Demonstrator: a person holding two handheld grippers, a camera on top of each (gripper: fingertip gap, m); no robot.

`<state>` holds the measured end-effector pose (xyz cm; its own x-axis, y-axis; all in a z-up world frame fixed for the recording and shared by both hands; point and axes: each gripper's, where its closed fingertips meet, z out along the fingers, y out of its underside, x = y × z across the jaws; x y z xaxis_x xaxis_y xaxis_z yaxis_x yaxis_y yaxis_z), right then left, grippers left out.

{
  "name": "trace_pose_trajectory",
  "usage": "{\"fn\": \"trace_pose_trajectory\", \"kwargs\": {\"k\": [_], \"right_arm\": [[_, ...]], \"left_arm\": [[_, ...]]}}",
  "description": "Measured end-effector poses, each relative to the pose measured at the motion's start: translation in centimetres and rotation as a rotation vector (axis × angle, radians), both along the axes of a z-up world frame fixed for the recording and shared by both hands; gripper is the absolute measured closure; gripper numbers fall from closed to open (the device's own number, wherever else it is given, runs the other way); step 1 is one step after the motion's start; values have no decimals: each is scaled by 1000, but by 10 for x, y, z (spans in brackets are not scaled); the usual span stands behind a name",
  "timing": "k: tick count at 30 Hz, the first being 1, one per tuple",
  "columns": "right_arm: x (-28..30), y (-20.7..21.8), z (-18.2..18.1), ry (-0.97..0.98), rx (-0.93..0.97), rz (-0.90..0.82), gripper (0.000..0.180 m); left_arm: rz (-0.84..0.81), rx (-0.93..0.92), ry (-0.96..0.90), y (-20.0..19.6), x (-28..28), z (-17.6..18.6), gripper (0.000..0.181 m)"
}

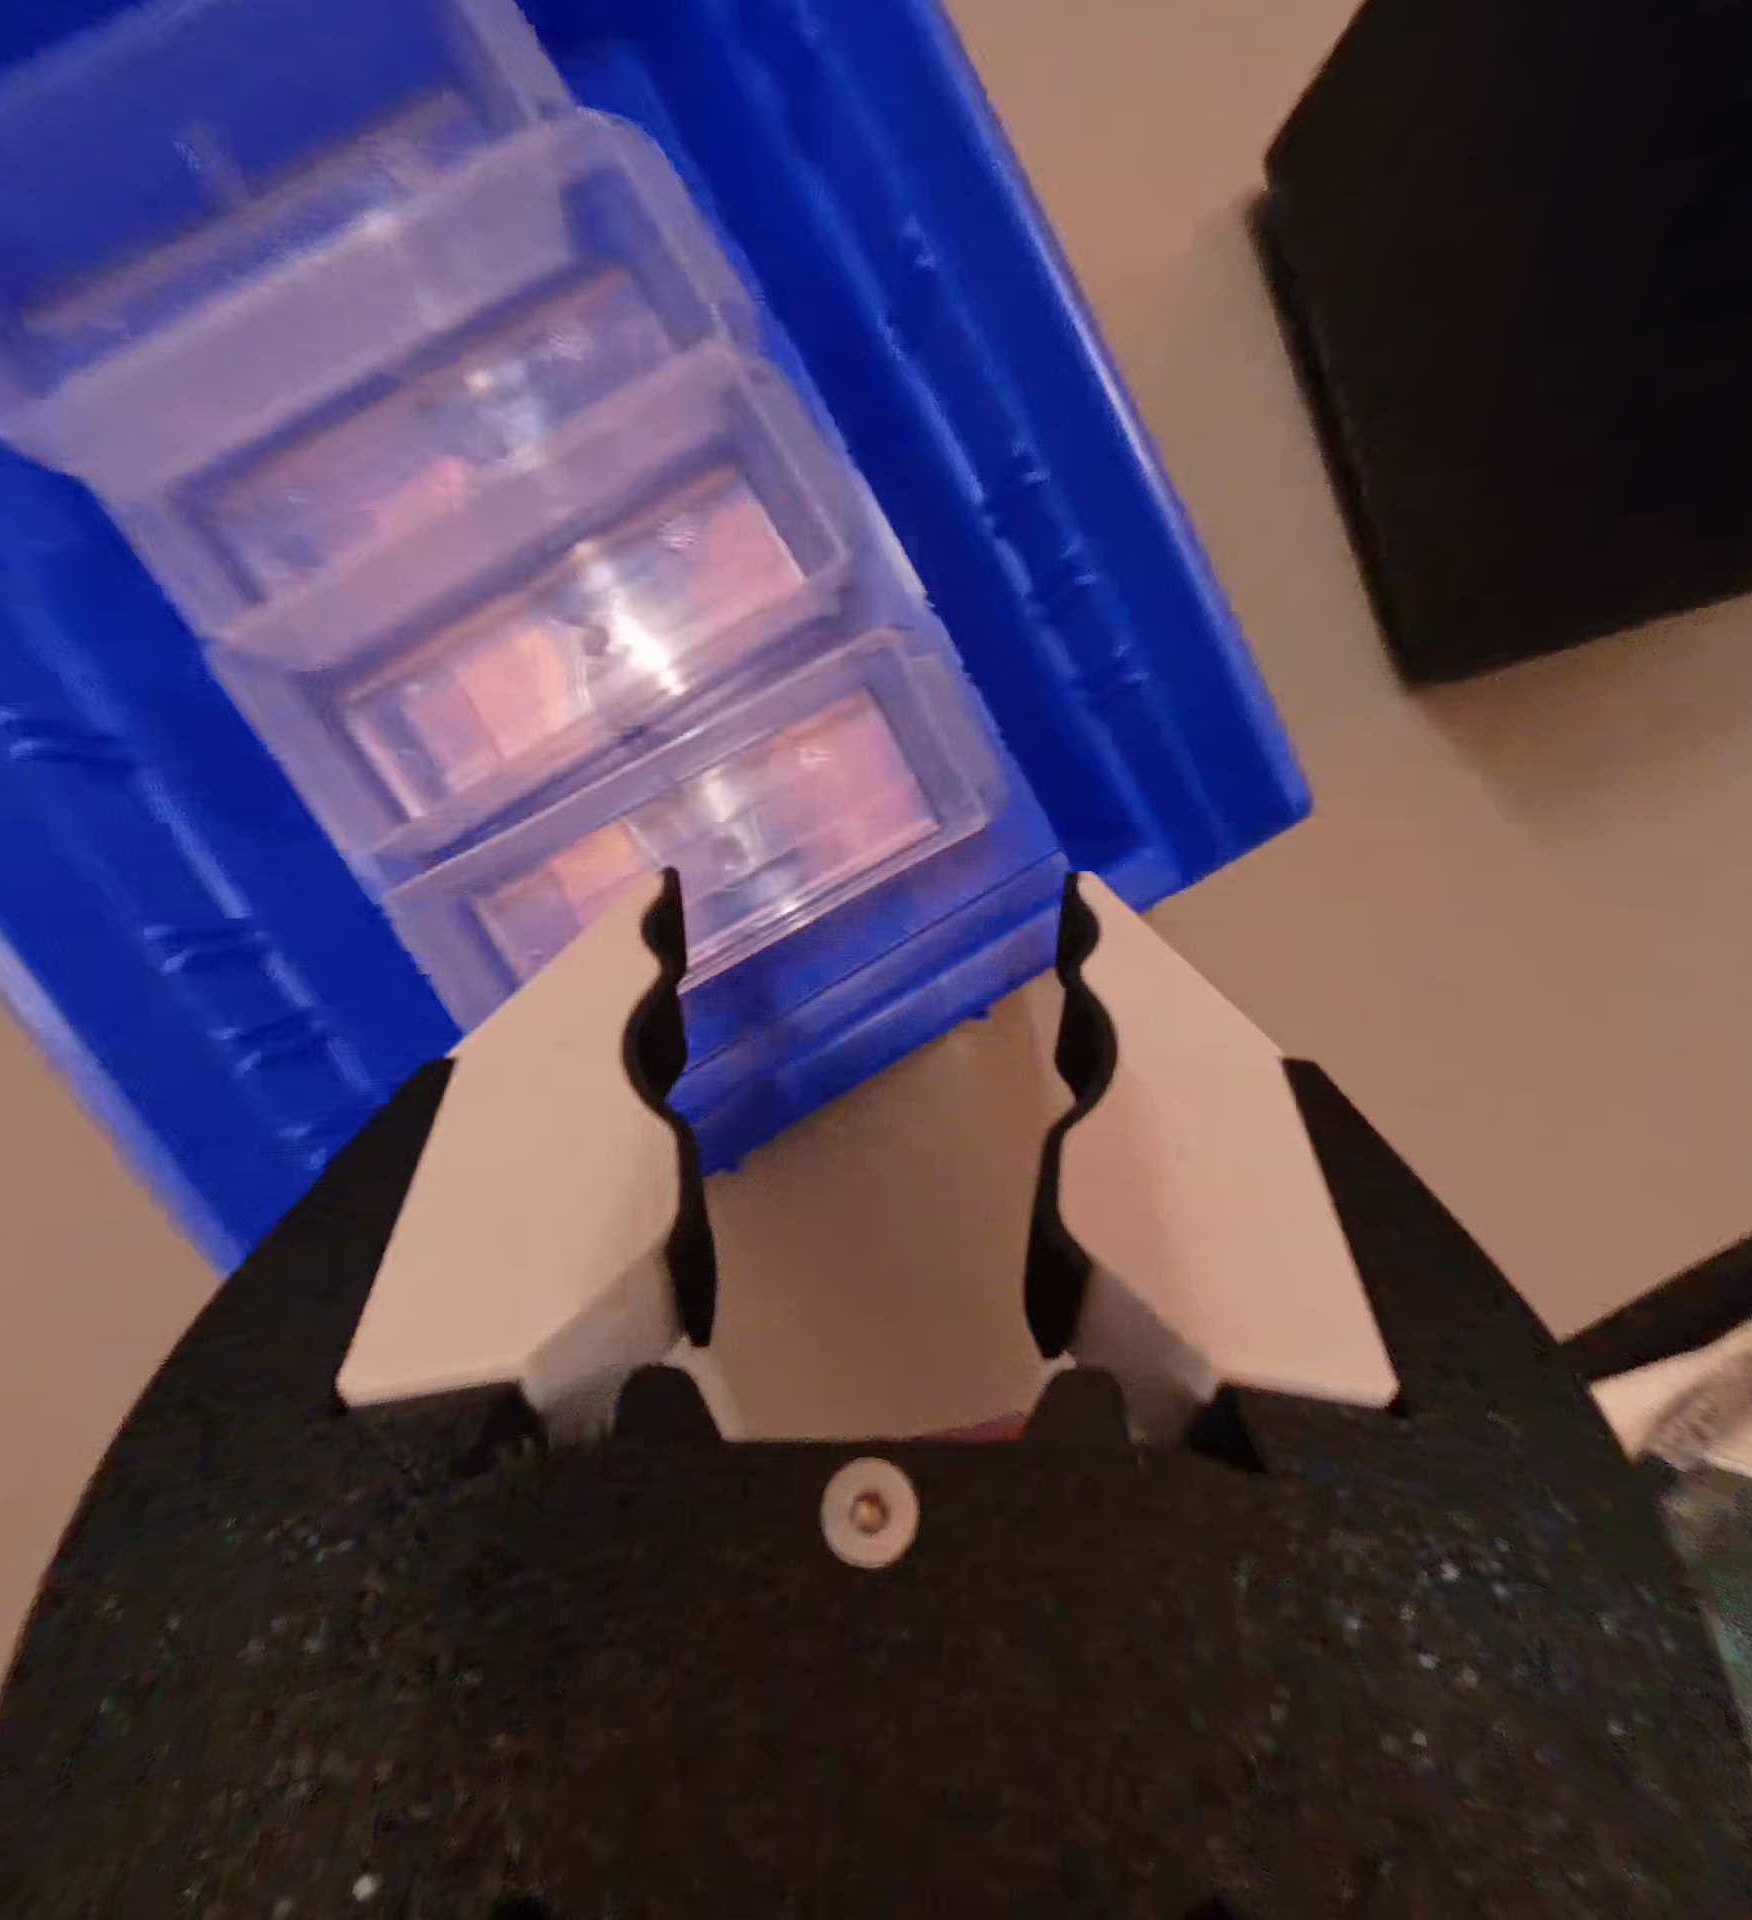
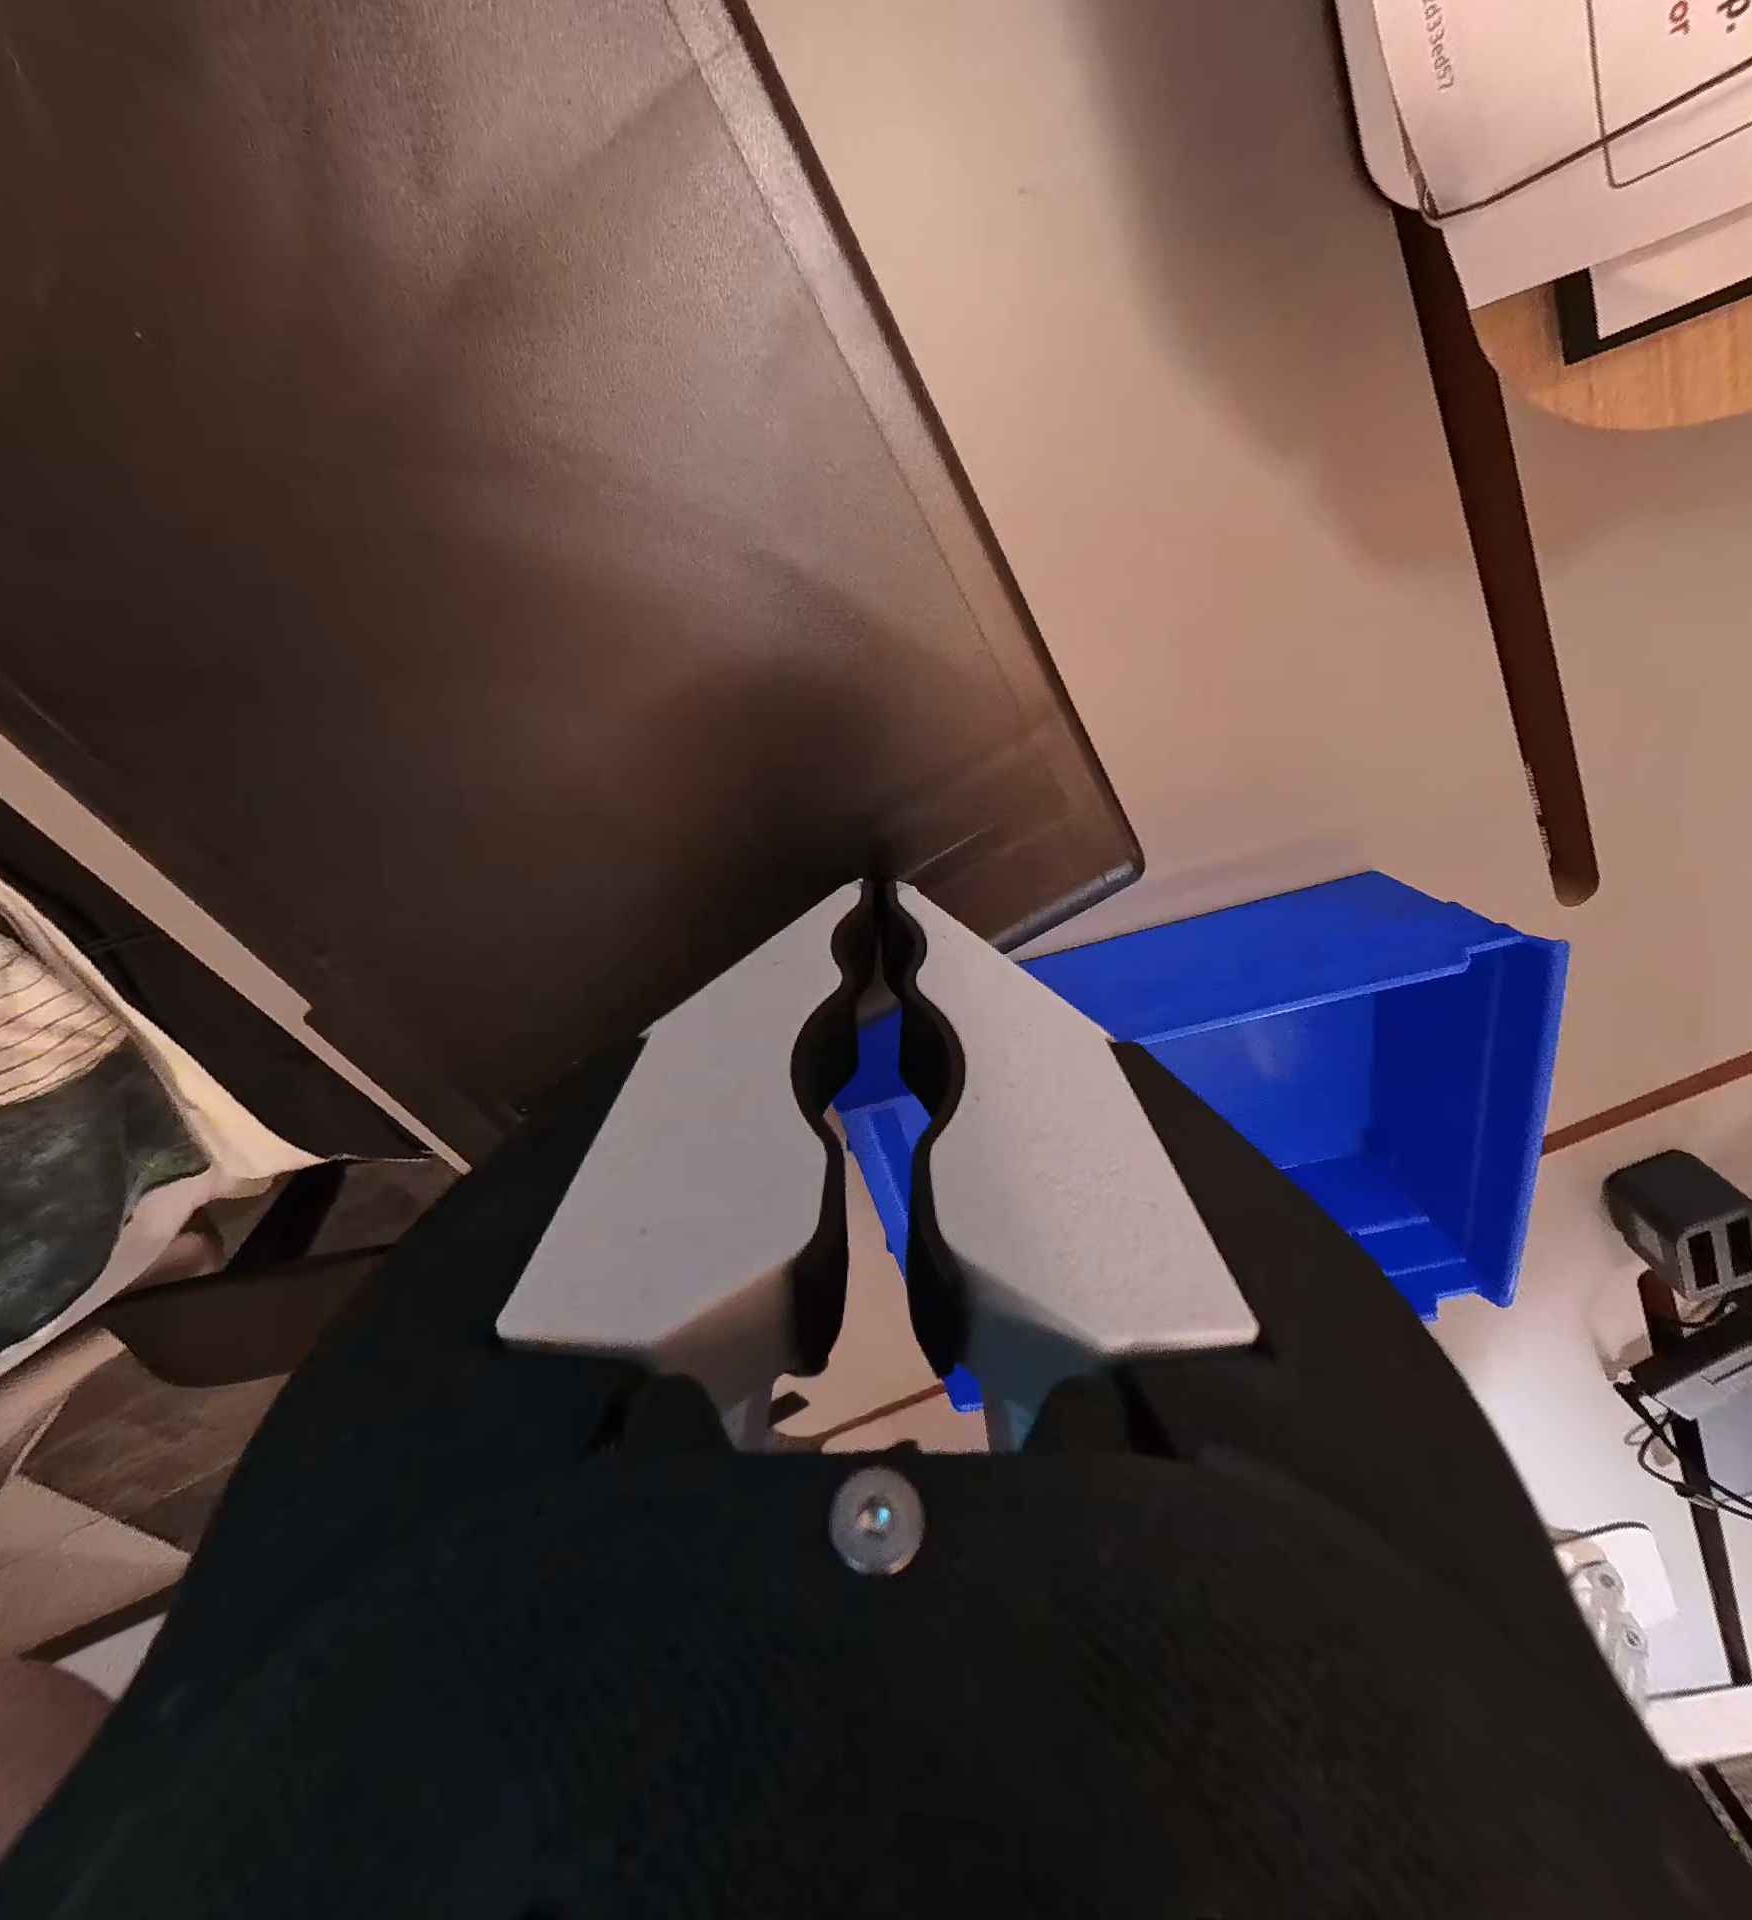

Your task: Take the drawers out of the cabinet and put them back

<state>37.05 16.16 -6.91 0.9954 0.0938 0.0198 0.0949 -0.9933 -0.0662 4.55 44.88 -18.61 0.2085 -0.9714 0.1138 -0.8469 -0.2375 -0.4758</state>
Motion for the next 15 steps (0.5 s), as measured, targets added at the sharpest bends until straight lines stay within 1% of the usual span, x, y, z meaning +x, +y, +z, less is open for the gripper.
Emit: {"fn": "trace_pose_trajectory", "kwargs": {"k": [1,3,6,10,13,15], "right_arm": [[0,0,0,-5,-6,3,180],[0,0,0,-26,-21,11,180],[0,0,0,-66,-36,32,180],[0,0,0,-77,-51,29,180],[0,0,0,-93,-63,35,180],[1,0,0,-105,-68,45,180]], "left_arm": [[-13,-21,47,-5,6,-6,110],[-34,-7,157,-6,14,-20,110],[16,14,309,1,18,-41,112],[53,-84,340,-10,35,-56,113],[77,-121,367,-15,40,-67,122],[75,-120,394,-17,40,-74,134]]}}
